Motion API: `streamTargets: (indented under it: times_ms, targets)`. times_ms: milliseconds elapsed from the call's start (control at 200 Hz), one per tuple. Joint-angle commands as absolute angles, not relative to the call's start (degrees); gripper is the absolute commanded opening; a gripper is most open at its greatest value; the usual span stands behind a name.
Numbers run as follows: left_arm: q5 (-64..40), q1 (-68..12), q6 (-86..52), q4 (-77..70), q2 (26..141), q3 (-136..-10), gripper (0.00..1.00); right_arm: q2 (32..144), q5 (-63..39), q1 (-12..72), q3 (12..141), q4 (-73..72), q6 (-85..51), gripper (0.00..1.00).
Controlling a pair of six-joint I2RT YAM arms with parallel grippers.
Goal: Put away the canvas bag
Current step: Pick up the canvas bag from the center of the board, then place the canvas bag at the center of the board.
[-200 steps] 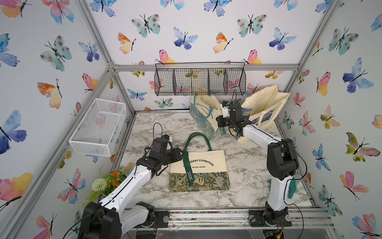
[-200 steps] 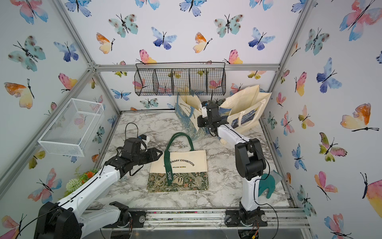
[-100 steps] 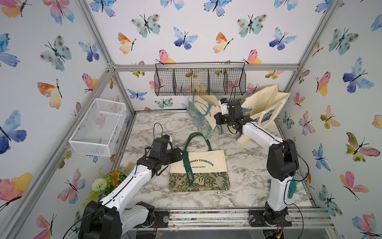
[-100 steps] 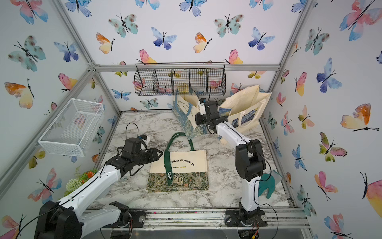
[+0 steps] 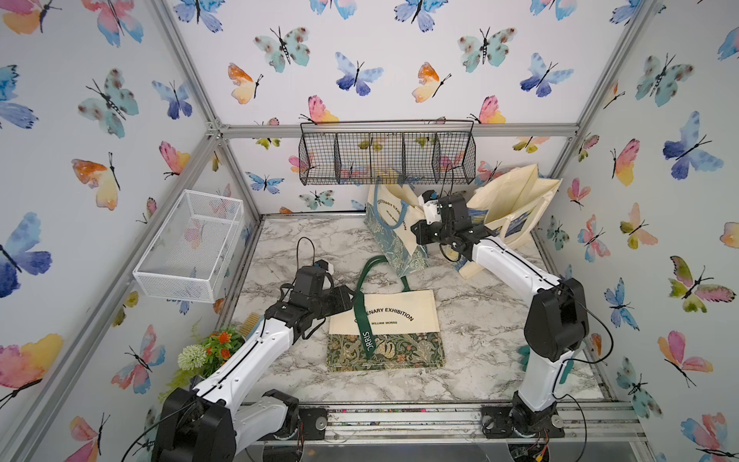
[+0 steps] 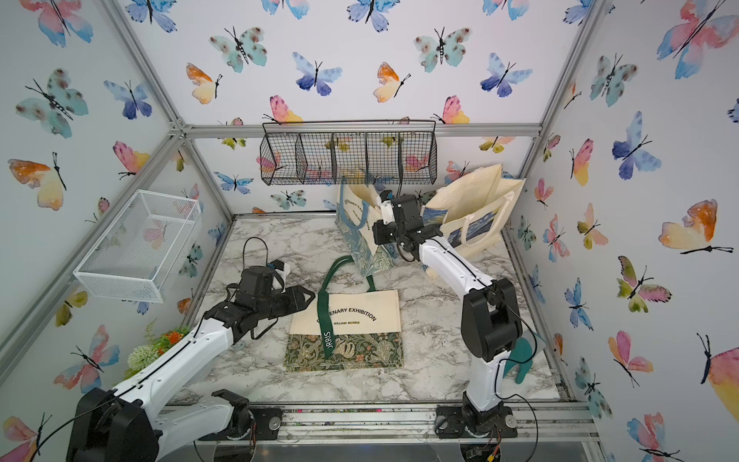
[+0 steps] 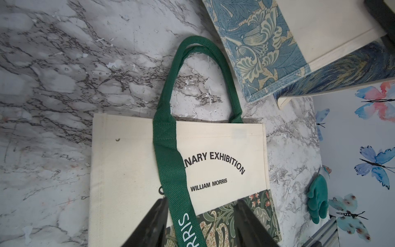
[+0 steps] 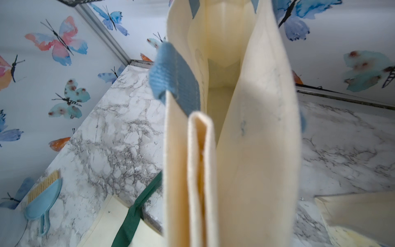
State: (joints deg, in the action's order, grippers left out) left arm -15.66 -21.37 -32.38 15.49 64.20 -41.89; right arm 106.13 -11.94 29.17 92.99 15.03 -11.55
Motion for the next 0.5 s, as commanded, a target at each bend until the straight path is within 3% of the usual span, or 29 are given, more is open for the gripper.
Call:
streamTargets:
  times_ms: [0,496]
  targets:
    - [-16.68,-21.09,-32.16,14.42,63.97,-42.52,0.54,100.33,-11.30,32.08,92.55,15.59,-7.32,0.02]
    - [-15.64,-19.88,-29.82,13.82,68.30,-49.08,0.54,78.29,-12.85,39.36,74.59,24.14,-4.86,0.02]
